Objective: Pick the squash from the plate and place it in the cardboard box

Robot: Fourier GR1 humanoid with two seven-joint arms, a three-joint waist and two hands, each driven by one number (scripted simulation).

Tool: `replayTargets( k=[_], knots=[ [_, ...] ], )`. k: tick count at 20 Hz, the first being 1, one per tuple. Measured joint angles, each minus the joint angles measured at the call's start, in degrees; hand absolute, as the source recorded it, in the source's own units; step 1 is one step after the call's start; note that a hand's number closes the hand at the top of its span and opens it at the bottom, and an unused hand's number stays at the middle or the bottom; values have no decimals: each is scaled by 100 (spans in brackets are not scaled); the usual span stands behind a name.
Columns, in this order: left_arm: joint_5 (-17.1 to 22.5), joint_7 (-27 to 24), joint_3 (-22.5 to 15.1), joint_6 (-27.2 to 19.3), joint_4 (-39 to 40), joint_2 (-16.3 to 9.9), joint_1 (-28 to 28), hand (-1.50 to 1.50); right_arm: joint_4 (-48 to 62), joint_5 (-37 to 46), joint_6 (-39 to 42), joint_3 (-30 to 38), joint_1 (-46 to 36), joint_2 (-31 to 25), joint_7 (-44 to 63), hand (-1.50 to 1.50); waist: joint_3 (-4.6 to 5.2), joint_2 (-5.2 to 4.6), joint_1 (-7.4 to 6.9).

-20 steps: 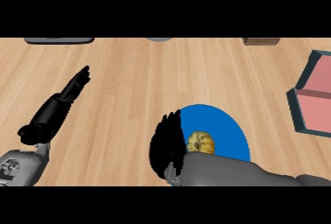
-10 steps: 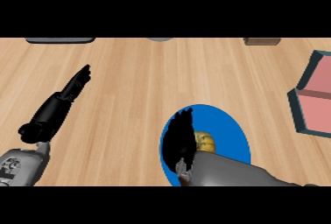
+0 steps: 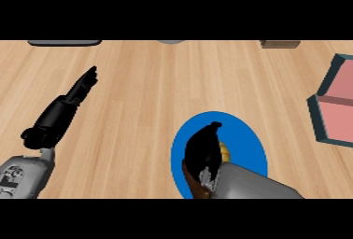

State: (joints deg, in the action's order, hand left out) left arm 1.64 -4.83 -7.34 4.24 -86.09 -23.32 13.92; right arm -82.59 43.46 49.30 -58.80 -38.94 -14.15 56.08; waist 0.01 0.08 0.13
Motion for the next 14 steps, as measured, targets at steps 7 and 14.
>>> replayTargets(
  k=[7,14],
  knots=[
    [-216,11,-17,11,-73,227,-47,0,87,814,-204,-279,-7,-83,-731,150,0,-6,-34],
    [-206,8,113,79,-40,204,-76,0,-1098,725,-1422,-442,507,-549,-2099,150,-26,-7,68]
  ],
)
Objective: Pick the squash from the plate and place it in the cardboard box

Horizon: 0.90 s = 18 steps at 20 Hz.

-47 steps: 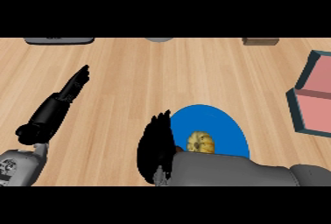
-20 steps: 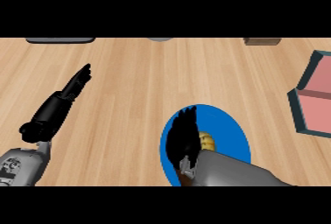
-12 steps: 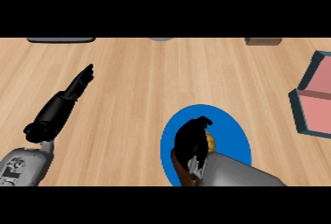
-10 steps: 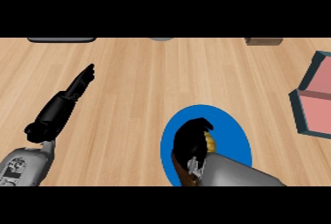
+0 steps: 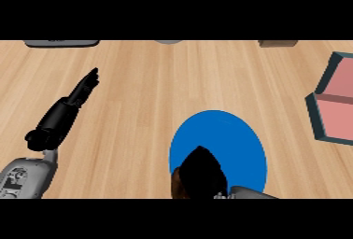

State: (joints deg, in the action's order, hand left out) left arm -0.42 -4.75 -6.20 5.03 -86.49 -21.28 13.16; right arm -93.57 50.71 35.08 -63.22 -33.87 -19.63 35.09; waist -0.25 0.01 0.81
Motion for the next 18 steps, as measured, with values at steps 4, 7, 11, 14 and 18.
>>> replayTargets(
  k=[4,7,11,14,18],
  knots=[
    [19,3,54,-34,-16,1,-47,0,-1097,-449,-898,31,508,-344,-1076,150,-27,-4,105],
    [33,-5,94,-39,-52,-22,-144,0,-1899,-575,-1601,151,871,-927,-1802,150,-30,16,155],
    [58,20,145,-33,-131,-57,-220,0,-2912,-607,-2438,533,1270,-1967,-2718,150,-26,38,209],
    [51,-3,184,-47,-109,-64,-240,0,-3558,-737,-3023,1006,1646,-2750,-3274,150,-23,32,266],
    [26,-48,187,-48,-186,-77,-374,0,-3859,-1234,-3756,2023,2200,-3419,-3687,150,-17,20,262]
  ],
)
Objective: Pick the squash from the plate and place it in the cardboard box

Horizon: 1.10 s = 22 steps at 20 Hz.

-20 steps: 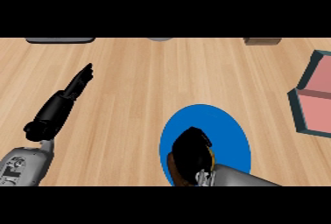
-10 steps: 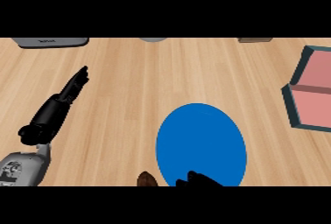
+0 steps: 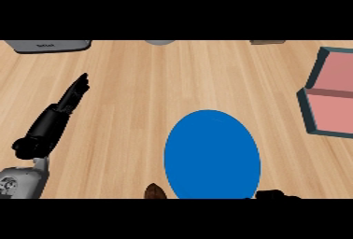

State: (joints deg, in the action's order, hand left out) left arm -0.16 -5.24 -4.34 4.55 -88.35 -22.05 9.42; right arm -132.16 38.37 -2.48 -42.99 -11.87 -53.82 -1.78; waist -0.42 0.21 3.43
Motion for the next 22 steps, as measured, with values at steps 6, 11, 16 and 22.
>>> replayTargets(
  k=[6,11,16,22],
  knots=[
    [29,25,34,20,-123,-10,-57,0,125,-1543,-689,1652,749,-224,41,150,9,-18,-12],
    [34,37,28,115,-103,-31,25,0,953,-3047,-637,3189,948,-455,-313,150,20,-32,-111],
    [-79,82,-127,107,-37,131,180,0,2468,-4162,73,4393,715,-761,-1014,150,29,-45,-262],
    [-127,131,-183,197,-18,207,379,0,4440,-3702,769,4511,206,-1125,-2076,150,34,-81,-487]
  ],
)
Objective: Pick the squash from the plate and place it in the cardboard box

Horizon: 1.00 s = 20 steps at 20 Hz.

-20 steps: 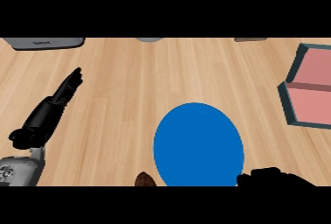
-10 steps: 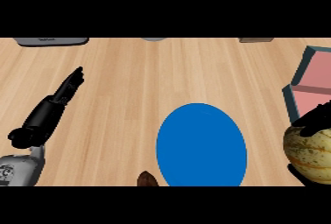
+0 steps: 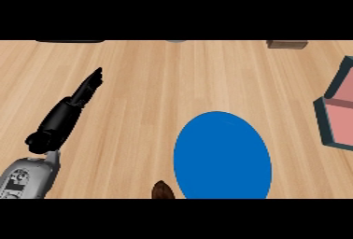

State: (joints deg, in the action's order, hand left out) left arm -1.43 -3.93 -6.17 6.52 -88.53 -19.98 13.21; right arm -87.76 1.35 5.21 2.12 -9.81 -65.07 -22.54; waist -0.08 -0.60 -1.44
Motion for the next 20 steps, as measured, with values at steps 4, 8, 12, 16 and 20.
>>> replayTargets(
  k=[4,8,12,16,20],
  knots=[
    [-53,-61,-65,39,72,65,72,0,1059,429,642,-312,-345,-343,-438,150,1,-34,-125],
    [-59,-3,-103,83,55,129,179,0,2097,1031,1015,-735,-877,-336,-1000,150,-3,-55,-242],
    [-69,-31,-100,147,135,141,253,0,3023,1738,1247,-1148,-1378,-336,-1470,-150,-5,-71,-296],
    [-93,-56,-66,150,187,160,294,0,3762,2279,1430,-1540,-1789,-226,-2132,-150,-7,-69,-285],
    [-122,-92,-27,154,281,164,302,0,4266,2346,1408,-1659,-2165,-44,-2654,-150,-11,-59,-235]
  ],
)
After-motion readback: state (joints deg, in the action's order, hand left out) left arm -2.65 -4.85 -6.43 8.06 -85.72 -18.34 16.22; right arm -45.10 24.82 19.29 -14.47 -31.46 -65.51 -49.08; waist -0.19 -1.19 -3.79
